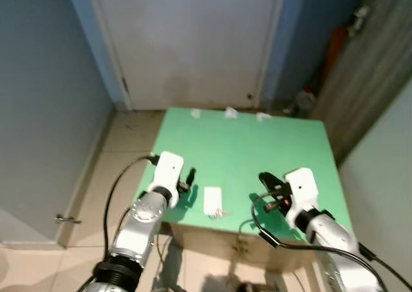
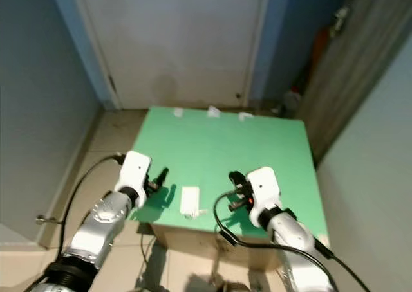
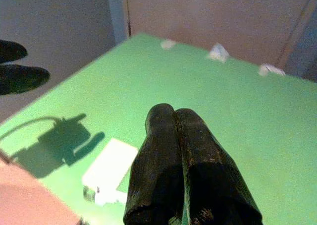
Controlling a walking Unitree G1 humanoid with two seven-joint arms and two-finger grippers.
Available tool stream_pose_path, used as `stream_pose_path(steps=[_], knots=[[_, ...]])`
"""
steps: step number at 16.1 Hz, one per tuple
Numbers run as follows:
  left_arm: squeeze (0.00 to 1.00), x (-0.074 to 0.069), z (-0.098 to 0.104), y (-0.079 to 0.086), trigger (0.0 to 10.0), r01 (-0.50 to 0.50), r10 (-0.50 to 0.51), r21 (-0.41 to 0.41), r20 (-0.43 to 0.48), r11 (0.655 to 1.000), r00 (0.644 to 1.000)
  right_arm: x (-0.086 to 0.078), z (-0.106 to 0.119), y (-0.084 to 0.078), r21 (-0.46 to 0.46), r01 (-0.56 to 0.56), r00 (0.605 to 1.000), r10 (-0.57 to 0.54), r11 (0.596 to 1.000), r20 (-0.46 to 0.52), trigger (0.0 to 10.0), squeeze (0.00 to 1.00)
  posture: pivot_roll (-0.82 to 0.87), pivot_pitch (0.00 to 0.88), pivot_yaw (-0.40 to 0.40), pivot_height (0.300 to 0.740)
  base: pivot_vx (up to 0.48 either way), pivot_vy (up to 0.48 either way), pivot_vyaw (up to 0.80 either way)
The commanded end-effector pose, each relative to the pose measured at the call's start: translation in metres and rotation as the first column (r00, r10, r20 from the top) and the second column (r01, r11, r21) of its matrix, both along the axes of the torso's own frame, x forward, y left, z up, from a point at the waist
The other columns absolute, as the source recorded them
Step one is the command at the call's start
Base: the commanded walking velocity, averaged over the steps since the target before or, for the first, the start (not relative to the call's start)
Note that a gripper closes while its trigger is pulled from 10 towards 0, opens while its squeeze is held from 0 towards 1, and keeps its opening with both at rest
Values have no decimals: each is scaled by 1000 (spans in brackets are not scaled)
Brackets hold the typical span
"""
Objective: Hang keys on a hook
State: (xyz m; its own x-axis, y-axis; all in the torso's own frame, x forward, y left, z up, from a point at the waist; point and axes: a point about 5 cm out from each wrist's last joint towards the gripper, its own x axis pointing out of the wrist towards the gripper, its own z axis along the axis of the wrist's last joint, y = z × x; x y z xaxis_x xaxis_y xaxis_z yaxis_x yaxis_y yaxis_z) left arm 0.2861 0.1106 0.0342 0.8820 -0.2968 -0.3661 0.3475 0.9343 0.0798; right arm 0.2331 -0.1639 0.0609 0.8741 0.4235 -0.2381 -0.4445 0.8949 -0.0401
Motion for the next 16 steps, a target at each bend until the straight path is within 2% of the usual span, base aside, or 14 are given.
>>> stream_pose_path(steps=[1,3,4,8,12,14,16], knots=[[0,0,-6,-7,10000,16,-16,9,-25,1000,1000,-3,6,-9,1,24,1000,-24,1000,0,10000,0,-286,168,-3,740,0,0,0],[0,-1,-15,-15,10000,52,-51,20,-47,998,998,-11,11,-17,-20,33,999,-34,999,-12,10000,0,-324,200,-17,740,0,0,0],[0,2,-19,-18,10000,79,-77,31,-56,996,995,-21,17,-24,-28,44,999,-45,999,-25,10000,0,-359,232,-30,740,0,0,0],[0,5,-28,-16,10000,73,-63,89,-103,993,993,-48,26,-35,-62,23,997,-28,998,-77,10000,0,-425,291,-61,740,0,0,0],[0,2,-34,-20,10000,69,-55,133,-108,989,993,-48,29,-42,-66,54,993,-61,996,-106,10000,0,-416,298,-60,740,0,0,0],[0,1,-36,-20,10000,79,-61,168,-107,983,992,-48,30,-39,-59,49,992,-55,997,-116,10000,0,-405,304,-63,740,0,0,0],[0,0,-37,-21,10000,82,-65,157,-112,984,992,-49,29,-37,-54,41,991,-47,998,-128,10000,0,-402,307,-64,740,0,0,0]])
